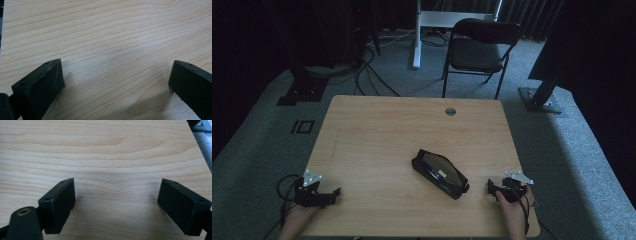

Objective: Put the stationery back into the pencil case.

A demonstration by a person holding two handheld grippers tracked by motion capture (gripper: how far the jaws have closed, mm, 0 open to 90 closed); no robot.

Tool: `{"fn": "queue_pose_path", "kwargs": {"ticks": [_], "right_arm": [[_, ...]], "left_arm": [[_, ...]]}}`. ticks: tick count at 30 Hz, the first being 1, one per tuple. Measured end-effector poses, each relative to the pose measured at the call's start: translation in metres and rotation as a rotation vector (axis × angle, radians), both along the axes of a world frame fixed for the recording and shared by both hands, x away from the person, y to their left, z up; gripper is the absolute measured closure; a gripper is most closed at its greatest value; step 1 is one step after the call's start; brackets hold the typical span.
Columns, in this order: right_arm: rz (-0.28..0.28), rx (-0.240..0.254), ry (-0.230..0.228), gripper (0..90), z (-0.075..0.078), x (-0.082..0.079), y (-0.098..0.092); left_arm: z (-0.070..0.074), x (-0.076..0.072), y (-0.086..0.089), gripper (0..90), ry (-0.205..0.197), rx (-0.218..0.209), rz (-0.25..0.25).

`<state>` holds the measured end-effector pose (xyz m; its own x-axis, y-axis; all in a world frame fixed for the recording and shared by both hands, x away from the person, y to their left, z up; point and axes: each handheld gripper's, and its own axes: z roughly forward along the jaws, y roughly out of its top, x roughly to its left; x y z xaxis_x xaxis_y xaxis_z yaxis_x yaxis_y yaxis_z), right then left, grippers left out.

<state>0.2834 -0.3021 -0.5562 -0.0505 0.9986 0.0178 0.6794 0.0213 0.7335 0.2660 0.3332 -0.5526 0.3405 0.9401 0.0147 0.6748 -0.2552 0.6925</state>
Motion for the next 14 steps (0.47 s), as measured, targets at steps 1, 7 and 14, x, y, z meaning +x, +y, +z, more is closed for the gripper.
{"fn": "queue_pose_path", "kwargs": {"ticks": [1,7,14], "right_arm": [[-0.003,0.000,0.001,13.3,0.0000,0.0001,-0.0001],[-0.023,0.000,0.004,12.3,-0.0001,0.0014,-0.0002],[-0.036,0.000,0.006,11.8,-0.0001,0.0049,-0.0006]], "left_arm": [[0.0000,0.0000,0.0000,0.0,0.000,0.000,0.000],[0.0000,0.0000,0.0000,0.0,0.000,0.000,0.000],[0.0000,0.0000,0.0000,0.0,0.000,0.000,0.000]]}}
